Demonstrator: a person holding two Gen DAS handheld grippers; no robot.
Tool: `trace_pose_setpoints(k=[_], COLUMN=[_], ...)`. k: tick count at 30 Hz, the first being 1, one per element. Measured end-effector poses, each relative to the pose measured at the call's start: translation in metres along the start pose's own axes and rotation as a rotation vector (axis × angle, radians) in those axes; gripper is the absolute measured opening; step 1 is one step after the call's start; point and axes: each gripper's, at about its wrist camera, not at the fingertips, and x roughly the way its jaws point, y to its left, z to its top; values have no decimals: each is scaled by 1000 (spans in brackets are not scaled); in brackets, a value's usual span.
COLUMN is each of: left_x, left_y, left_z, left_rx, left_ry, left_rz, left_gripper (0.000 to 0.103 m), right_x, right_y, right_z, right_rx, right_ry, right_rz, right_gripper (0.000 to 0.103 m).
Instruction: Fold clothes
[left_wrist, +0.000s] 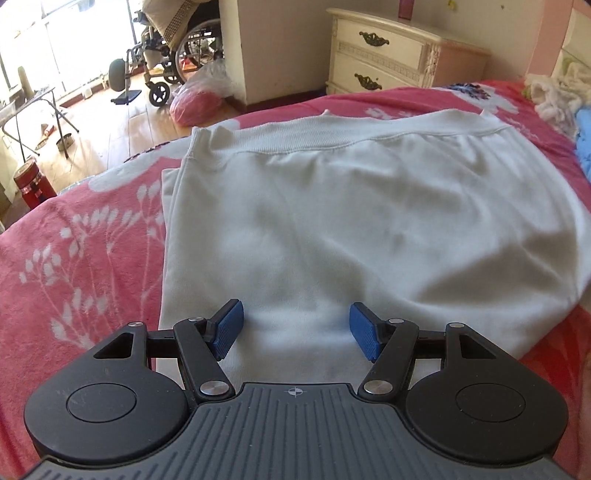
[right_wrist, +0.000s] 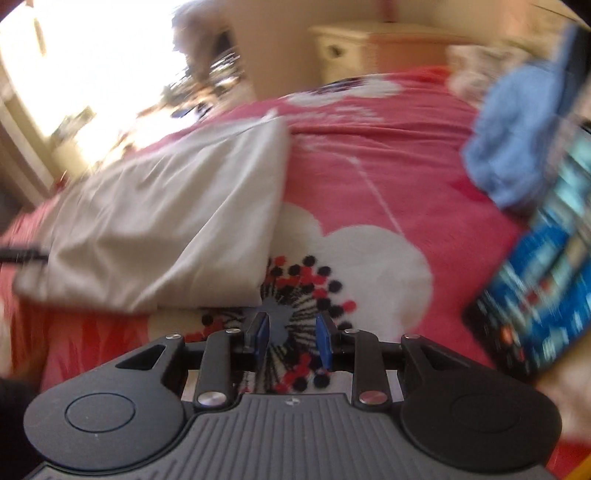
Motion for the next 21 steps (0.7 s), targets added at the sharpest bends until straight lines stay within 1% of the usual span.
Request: trace_pose_setpoints(k=[5, 7, 11, 12, 13, 15, 17, 21], left_x=[2, 2, 3, 3, 4, 4, 4, 5], left_y=[-1, -1, -2, -2, -2, -2, -3, -2], left_z=[0, 1, 1, 1, 2, 2, 2, 1], left_rx=[26, 28, 34, 35, 36, 39, 44, 49], left_ry=[3, 5, 7, 6, 6, 5, 0, -9], left_rz=[6, 7, 8, 9, 10, 13, 14, 10], left_gripper=[65, 65, 65, 65, 66, 66, 66, 66], right_x=[24, 32, 38, 38, 37, 35, 28, 16], right_y=[4, 3, 4, 6, 8, 11, 18, 20], right_z=[15, 19, 23, 24, 24, 25, 26, 37], right_rx=[-139, -154, -169, -182, -195, -231, -342, -491], right_ry=[64, 83, 77, 69, 62, 46, 27, 19], right_rz=[105, 141, 200, 213, 226, 246, 227, 208], right_gripper=[30, 30, 30, 26, 18, 7, 6, 4])
